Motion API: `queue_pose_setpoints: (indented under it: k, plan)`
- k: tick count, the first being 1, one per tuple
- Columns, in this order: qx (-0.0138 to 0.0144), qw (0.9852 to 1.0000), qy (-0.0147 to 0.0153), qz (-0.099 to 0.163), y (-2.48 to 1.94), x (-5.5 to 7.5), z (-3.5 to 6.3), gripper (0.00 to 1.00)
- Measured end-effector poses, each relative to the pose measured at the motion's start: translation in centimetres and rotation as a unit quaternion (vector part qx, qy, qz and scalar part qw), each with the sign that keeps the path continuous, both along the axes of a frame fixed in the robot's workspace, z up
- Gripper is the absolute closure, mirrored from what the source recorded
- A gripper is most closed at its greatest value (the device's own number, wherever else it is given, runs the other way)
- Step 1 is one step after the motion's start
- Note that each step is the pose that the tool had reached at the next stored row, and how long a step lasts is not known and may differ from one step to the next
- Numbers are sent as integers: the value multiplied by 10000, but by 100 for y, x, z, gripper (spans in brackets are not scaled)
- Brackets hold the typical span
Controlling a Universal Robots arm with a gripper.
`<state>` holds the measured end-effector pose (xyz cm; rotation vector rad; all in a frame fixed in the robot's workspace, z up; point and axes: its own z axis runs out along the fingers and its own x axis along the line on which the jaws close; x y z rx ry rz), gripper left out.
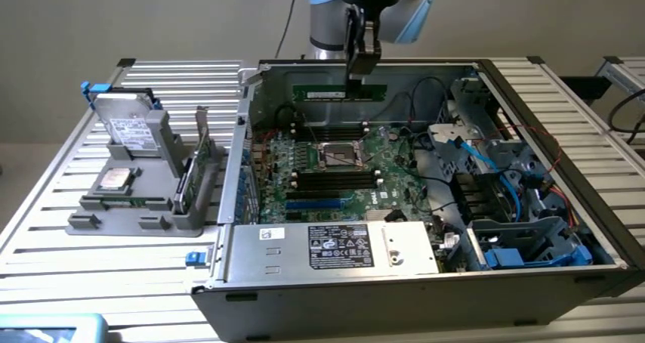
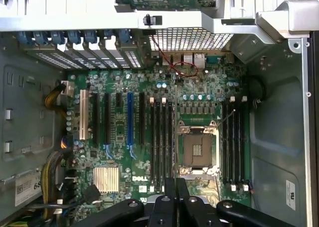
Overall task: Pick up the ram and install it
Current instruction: 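Insert the ram into the slot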
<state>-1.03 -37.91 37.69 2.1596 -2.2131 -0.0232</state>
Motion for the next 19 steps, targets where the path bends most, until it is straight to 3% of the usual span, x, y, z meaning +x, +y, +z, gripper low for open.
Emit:
queue_pose_setpoints:
  k: [8,15,17,19]
  plan:
    - [-10,10000,0,-8,9,0,-66,87]
    - [-53,10000,0,-8,9,1,-159,87]
    - [-73,10000,0,-8,18,2,-186,87]
    - [-75,10000,-1,-8,32,3,-224,87]
